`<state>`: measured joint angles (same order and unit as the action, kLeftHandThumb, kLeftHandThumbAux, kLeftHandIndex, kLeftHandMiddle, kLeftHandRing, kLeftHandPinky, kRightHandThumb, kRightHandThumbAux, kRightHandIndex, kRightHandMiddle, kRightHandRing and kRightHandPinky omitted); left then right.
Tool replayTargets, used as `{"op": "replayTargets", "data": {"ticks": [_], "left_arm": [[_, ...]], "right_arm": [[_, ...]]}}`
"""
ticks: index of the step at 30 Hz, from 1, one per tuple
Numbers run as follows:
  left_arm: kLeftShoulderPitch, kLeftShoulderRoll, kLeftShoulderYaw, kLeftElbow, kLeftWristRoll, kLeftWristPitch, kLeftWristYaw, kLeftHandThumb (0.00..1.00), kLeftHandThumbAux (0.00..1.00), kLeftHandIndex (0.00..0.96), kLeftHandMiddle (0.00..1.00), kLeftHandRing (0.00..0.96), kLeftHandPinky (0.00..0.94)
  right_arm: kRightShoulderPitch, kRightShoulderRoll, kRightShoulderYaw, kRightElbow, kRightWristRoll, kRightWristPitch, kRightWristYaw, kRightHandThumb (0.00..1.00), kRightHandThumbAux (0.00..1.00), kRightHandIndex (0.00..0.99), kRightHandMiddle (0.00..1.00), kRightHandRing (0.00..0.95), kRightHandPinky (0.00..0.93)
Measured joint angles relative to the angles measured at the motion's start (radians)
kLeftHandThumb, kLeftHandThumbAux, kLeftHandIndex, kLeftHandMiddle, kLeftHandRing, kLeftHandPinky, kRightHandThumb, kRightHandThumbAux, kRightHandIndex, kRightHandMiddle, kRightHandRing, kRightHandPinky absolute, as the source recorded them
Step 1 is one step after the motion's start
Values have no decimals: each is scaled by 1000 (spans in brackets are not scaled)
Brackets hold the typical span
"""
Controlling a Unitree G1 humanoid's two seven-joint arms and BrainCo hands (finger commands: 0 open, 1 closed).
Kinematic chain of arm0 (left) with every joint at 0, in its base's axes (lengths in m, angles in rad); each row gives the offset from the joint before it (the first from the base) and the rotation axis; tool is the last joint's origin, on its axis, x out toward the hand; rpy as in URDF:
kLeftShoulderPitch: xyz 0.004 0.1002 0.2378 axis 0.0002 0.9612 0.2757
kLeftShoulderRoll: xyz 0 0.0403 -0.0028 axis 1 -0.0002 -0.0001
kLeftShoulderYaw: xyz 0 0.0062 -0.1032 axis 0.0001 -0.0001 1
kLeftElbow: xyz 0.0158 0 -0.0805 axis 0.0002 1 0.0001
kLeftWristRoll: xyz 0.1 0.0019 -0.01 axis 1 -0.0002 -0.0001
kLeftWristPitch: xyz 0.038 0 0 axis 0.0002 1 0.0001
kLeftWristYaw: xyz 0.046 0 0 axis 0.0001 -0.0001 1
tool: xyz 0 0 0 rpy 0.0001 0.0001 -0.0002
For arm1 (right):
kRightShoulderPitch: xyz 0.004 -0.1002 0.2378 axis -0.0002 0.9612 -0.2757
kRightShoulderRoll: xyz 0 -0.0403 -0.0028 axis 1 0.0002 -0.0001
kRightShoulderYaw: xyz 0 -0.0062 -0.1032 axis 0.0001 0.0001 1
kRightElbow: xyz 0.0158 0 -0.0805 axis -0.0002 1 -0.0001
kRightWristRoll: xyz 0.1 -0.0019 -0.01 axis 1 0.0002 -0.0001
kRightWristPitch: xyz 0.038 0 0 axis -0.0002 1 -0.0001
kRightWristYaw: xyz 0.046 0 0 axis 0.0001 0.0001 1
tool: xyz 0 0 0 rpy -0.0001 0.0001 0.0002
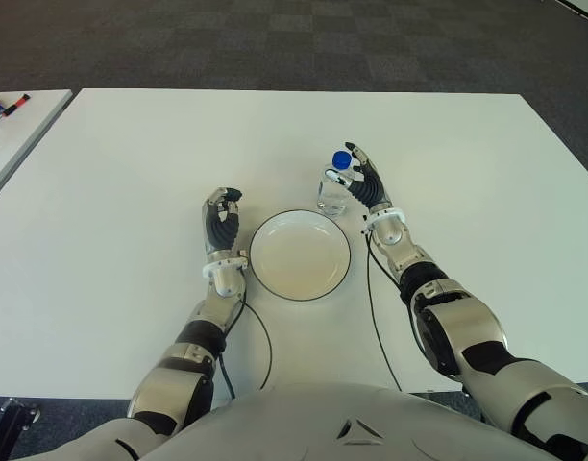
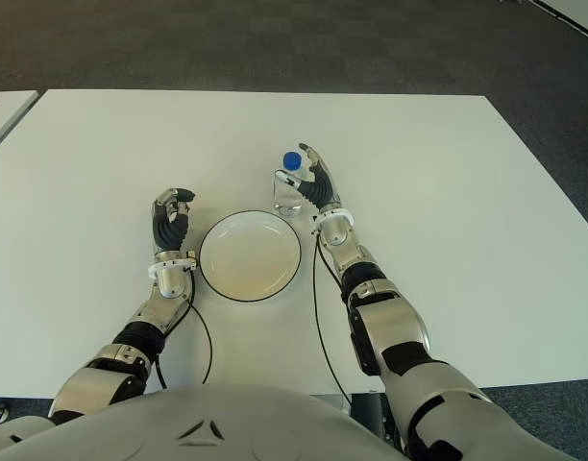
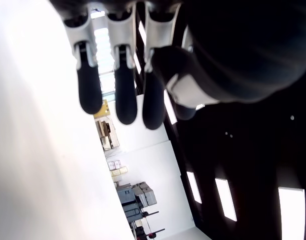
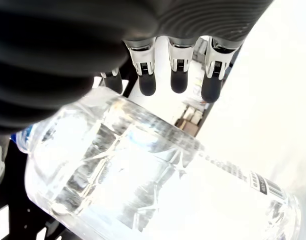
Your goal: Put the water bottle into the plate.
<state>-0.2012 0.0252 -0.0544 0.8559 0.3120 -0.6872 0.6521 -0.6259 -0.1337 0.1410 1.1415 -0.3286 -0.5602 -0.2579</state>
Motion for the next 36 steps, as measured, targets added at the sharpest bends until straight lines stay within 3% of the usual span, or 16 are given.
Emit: {"op": "replayTargets", "data": {"ticks": [36], "left_arm": [[18,-6,0,-28,2,21,-10,842,673,428,452,418,430]], "right_arm": [[-8,0,29,49,-22,36,-21,553,418,0,0,12,141]]}}
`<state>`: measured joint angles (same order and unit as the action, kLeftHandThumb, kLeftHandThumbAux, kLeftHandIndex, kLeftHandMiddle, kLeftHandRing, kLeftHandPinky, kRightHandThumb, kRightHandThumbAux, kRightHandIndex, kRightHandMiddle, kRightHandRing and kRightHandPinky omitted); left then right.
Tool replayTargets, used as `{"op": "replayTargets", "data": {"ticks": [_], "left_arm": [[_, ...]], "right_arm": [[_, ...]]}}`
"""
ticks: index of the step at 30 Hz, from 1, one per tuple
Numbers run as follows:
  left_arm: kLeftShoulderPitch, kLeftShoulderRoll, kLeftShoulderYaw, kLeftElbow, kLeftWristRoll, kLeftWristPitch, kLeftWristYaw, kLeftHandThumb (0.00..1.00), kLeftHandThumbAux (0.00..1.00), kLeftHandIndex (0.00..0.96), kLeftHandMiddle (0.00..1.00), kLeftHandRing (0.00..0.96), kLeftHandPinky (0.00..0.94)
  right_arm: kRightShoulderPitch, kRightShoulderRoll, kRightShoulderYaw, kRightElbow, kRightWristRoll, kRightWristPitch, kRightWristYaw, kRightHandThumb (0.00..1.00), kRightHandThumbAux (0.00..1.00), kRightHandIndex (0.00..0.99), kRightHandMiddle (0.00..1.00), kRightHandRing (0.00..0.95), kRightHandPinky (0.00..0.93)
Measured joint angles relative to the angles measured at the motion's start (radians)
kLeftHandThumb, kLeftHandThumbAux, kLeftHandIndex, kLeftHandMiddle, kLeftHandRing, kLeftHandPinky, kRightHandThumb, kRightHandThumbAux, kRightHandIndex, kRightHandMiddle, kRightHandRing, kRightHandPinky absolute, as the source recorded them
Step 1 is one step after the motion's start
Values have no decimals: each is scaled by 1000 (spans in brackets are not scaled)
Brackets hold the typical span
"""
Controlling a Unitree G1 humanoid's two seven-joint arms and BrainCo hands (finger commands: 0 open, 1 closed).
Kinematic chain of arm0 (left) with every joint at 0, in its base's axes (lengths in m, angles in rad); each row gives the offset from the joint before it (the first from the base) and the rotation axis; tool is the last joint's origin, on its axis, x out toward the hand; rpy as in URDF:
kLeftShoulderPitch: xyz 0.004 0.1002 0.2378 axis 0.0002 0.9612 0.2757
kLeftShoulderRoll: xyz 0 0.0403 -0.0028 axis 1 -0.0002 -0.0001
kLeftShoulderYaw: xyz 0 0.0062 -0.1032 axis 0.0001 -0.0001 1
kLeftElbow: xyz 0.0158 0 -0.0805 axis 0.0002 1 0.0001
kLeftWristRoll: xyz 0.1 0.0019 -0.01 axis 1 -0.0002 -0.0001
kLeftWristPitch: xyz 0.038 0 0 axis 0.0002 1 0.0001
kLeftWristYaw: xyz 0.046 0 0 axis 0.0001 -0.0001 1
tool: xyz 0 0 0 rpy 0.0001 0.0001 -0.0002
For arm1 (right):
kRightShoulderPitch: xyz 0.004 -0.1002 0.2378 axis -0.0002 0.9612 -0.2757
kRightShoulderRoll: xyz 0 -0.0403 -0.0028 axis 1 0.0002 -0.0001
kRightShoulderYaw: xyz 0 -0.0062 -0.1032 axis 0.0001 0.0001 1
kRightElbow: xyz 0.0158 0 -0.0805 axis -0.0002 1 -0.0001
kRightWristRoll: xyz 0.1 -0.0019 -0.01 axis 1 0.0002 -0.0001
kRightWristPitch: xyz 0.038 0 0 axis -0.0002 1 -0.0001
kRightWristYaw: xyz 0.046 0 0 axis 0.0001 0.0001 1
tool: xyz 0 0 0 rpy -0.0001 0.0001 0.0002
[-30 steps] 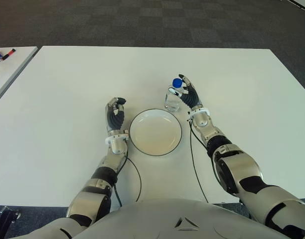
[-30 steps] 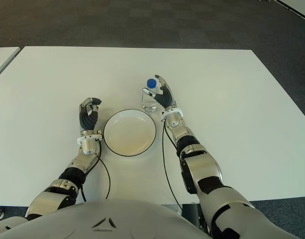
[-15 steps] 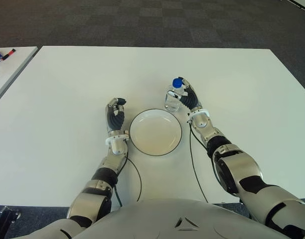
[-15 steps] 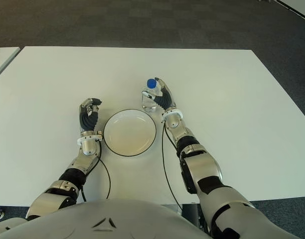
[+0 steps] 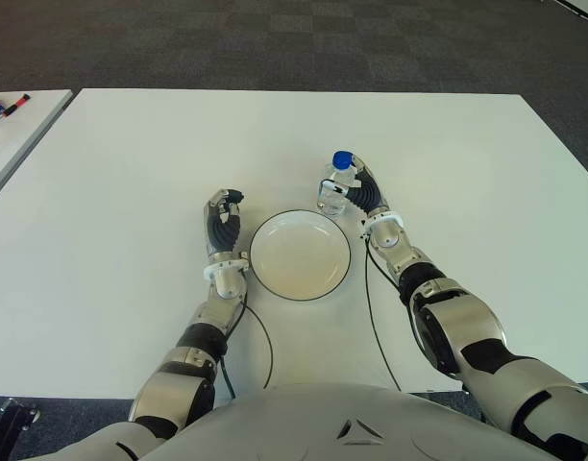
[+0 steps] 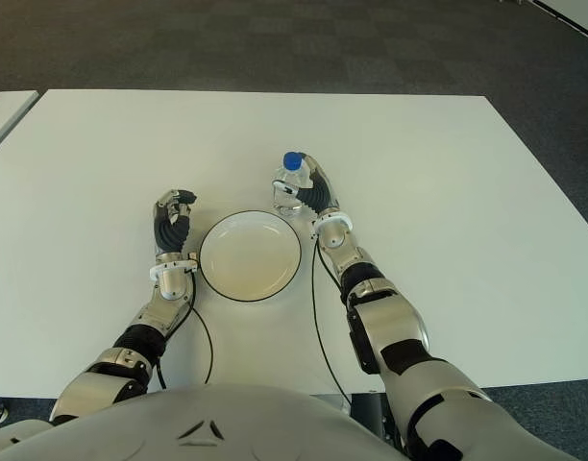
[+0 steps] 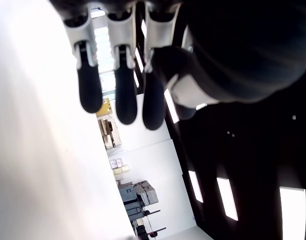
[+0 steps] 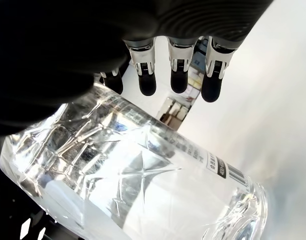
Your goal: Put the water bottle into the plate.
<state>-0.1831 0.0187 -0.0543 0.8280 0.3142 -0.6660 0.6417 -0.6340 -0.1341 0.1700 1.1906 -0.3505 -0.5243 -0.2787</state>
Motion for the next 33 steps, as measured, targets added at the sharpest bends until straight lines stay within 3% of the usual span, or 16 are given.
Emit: {"op": "replayTargets", "data": {"ticks": [33], "left_arm": [[0,0,0,1,-2,0,-1,842,673,431,449,409,423]], "right_arm": [[-2,-2,14,23,-6,47,2,530,414,0,0,26,146]]}}
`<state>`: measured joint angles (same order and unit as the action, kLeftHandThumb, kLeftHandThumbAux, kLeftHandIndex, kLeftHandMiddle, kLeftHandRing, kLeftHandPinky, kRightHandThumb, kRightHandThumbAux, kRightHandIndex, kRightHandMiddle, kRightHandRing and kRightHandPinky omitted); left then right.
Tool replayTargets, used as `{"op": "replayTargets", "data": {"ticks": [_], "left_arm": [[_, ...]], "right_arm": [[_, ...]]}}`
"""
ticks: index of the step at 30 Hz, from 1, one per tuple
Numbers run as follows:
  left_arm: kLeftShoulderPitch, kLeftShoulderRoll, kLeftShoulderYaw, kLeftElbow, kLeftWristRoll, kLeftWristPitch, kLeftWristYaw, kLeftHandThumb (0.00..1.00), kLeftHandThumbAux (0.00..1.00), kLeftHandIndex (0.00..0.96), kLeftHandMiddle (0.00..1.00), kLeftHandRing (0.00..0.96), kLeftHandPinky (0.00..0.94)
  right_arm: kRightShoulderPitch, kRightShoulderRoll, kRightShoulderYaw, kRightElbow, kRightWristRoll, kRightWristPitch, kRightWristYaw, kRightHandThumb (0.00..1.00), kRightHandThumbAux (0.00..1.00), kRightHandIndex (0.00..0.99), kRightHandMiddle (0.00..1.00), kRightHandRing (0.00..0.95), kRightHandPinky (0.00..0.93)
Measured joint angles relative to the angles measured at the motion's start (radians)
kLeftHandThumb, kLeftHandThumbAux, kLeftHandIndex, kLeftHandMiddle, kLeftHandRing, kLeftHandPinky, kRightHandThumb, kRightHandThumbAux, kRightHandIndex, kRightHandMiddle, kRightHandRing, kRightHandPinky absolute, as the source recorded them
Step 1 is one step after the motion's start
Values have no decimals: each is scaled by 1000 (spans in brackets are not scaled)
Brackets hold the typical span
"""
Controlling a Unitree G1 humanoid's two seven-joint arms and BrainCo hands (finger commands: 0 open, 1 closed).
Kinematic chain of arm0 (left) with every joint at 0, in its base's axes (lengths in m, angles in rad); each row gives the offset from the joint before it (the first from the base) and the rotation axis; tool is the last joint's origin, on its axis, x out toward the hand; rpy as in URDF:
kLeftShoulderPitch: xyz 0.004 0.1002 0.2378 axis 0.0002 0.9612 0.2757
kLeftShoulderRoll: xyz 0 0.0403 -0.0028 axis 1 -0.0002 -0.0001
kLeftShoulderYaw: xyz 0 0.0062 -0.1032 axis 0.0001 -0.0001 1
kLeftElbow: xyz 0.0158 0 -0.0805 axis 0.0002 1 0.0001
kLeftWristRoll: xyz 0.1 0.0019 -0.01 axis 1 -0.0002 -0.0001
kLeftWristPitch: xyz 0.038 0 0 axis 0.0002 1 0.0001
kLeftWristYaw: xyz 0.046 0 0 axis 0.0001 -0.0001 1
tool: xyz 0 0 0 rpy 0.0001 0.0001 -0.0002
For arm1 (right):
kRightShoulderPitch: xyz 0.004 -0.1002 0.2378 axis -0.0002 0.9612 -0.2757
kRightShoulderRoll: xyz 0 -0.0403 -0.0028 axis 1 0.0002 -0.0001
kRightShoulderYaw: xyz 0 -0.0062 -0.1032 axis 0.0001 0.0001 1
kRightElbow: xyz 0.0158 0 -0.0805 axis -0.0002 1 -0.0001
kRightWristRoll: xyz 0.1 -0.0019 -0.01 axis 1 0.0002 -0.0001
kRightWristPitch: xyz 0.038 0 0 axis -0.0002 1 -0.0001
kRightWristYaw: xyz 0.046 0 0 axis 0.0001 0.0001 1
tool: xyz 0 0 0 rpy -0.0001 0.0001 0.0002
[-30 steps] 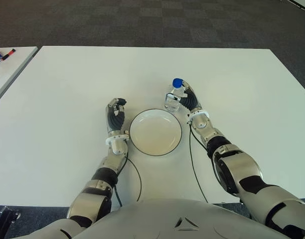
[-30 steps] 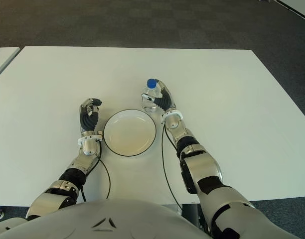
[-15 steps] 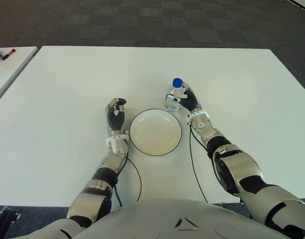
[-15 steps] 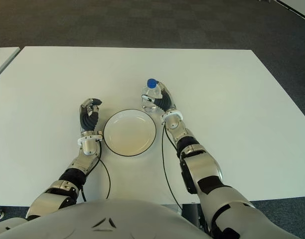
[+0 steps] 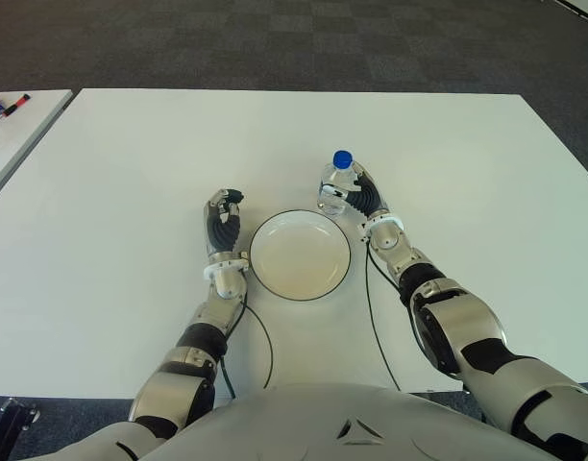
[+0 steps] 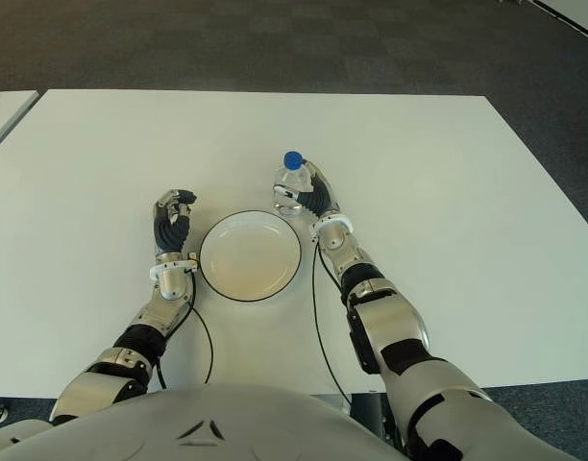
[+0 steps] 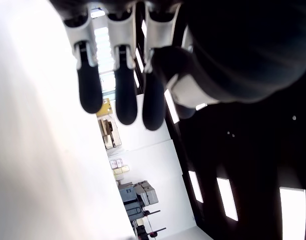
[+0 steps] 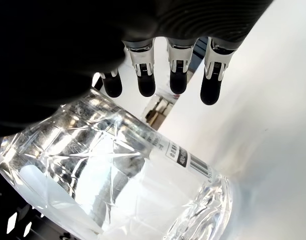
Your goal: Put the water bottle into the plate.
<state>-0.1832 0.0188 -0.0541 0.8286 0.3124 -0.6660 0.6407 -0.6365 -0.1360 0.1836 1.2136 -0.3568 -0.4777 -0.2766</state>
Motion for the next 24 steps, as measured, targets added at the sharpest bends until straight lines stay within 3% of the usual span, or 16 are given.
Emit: {"op": "replayTargets", "data": {"ticks": [24], "left_arm": [[3,1,-1,-5,2,1,0,843,673,434,448,423,431]], "right_arm": [[-13,-3,-1,23,3,47,56,574,425,0,0,20,132]]}}
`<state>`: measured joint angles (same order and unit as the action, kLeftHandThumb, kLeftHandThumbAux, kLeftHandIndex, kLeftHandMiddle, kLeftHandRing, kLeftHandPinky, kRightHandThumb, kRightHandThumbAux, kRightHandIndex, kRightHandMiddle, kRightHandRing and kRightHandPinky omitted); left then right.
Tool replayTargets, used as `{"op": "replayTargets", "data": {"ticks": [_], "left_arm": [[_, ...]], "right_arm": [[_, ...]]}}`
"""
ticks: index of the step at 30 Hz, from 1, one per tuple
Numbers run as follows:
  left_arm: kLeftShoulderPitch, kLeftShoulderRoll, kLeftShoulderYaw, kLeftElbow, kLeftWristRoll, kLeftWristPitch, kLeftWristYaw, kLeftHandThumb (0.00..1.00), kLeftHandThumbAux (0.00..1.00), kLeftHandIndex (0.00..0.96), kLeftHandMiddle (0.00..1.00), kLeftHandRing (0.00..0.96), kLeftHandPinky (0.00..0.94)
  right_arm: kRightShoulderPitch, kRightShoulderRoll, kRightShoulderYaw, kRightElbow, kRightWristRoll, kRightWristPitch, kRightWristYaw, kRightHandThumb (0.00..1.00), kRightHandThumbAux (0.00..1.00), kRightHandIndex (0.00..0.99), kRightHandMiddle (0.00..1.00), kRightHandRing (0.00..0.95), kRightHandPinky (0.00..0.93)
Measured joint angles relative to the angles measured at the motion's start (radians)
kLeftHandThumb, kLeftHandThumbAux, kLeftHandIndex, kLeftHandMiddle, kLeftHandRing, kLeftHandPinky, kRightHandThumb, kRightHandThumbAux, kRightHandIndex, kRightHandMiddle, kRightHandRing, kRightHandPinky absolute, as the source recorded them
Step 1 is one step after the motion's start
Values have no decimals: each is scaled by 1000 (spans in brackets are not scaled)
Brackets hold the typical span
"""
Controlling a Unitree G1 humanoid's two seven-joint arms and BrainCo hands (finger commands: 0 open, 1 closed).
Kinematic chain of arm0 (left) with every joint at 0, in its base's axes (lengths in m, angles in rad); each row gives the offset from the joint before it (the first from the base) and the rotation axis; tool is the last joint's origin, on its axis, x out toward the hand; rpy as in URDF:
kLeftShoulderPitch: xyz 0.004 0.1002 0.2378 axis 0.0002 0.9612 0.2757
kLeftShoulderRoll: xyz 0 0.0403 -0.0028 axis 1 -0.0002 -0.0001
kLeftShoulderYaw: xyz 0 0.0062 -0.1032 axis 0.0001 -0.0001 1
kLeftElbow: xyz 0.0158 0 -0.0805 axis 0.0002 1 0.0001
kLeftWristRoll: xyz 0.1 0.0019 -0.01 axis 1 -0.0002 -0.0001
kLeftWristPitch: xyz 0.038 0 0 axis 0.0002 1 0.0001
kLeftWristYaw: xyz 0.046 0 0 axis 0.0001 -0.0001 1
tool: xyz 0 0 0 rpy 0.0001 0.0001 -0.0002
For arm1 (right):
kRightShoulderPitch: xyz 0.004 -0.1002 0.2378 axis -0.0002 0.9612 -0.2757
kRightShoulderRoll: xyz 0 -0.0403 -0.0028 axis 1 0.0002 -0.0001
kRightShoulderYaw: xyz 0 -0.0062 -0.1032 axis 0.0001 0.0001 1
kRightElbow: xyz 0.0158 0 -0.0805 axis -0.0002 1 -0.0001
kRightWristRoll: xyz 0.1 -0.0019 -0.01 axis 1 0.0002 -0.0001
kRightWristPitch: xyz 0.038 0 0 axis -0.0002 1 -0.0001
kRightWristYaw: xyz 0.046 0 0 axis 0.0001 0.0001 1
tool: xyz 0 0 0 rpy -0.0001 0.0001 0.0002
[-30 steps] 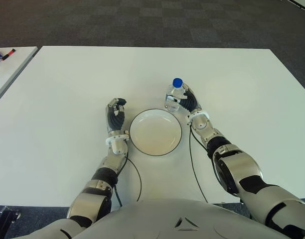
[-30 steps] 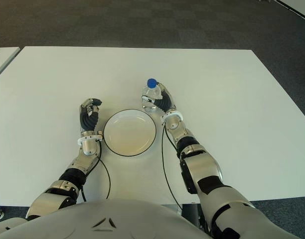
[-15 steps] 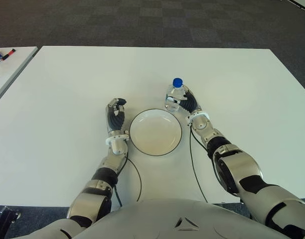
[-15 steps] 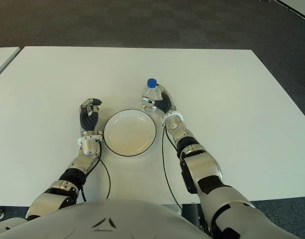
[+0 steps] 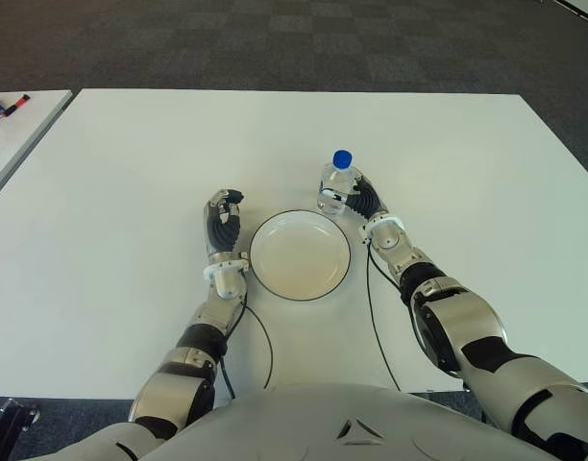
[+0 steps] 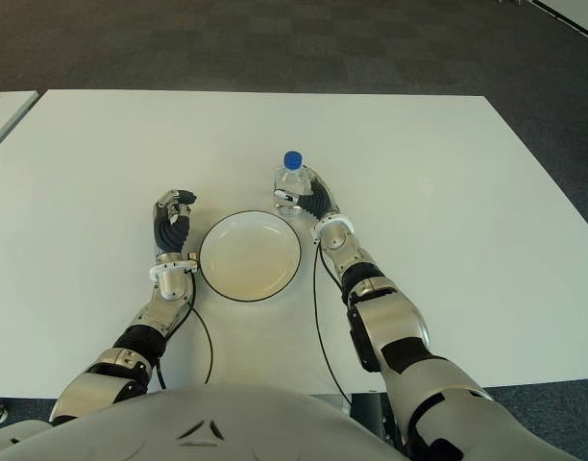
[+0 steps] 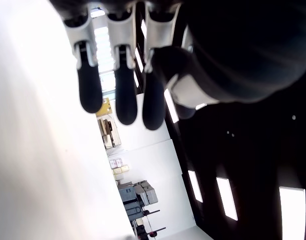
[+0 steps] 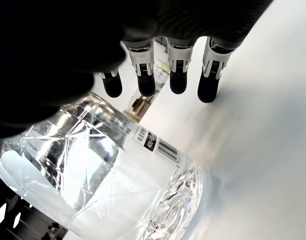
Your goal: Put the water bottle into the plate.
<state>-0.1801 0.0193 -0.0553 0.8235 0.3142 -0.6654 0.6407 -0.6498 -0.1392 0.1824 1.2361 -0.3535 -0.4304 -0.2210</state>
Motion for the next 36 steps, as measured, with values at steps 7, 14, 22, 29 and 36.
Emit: {"op": "replayTargets", "data": {"ticks": [7,14,22,29,36], "left_arm": [[0,0,0,0,0,0,0,844,673,441,443,415,419],[0,0,1,0,0,0,0,844,672,447,438,401,422],[0,-5,1,0,4,-4,13,846,671,443,444,419,428],[1,-10,-1,-4,20,0,33,846,672,441,444,416,424],[10,-12,-1,-23,33,28,37,845,671,451,435,402,425]], "right_arm": [[-6,-1,2,4,-1,5,4,566,419,0,4,26,129],[-9,-2,7,9,-2,5,4,555,416,0,11,35,133],[-13,-2,9,14,-1,5,8,562,417,0,13,38,140],[-21,-2,7,26,2,4,28,558,403,12,11,49,190],[-27,-4,12,36,-2,-1,31,538,381,30,13,65,219]]}}
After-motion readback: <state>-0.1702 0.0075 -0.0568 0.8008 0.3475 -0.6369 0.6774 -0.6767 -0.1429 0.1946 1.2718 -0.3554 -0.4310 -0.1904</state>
